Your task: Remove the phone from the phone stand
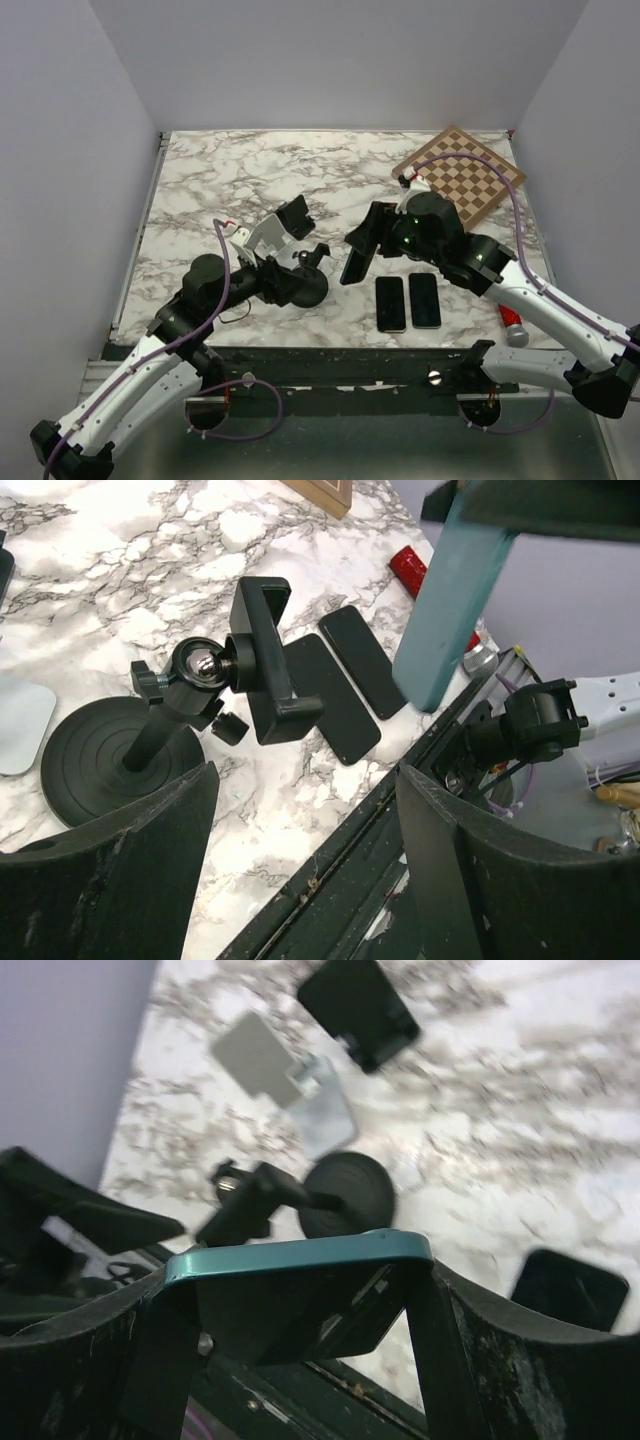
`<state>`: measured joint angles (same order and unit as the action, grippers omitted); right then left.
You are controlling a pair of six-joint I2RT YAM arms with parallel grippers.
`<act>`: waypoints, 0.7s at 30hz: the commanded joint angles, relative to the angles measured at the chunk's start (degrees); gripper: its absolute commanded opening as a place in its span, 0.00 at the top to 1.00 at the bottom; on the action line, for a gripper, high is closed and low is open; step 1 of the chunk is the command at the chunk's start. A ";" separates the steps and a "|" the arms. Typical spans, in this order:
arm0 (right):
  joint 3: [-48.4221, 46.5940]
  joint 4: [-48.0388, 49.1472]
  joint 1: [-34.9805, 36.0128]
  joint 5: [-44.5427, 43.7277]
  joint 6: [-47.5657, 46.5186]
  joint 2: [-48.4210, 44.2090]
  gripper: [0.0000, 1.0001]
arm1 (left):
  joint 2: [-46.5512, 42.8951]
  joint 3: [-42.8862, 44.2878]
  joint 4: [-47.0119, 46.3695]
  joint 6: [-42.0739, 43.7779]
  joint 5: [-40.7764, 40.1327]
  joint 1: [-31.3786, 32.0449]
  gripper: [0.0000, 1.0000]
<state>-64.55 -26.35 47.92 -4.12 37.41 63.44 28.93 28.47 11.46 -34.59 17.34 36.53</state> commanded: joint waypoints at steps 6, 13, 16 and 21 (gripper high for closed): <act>10.02 -5.34 -0.37 -2.09 9.28 5.84 0.99 | 3.28 5.93 0.82 2.26 -1.56 1.04 0.20; 12.86 -4.99 -0.36 -4.33 10.06 13.05 0.99 | 2.64 17.84 14.23 11.98 -12.45 1.08 0.17; 13.10 -1.82 -0.32 -0.62 8.04 17.40 0.99 | 2.85 21.31 13.99 15.22 -17.56 1.05 0.17; 11.76 -0.17 -0.29 -1.08 7.51 23.04 0.99 | 3.12 23.99 8.51 18.79 -25.43 0.94 0.17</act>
<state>-51.72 -29.58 47.62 -5.87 45.32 83.92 31.77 50.68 22.17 -21.45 1.30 37.26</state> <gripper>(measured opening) 0.793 0.830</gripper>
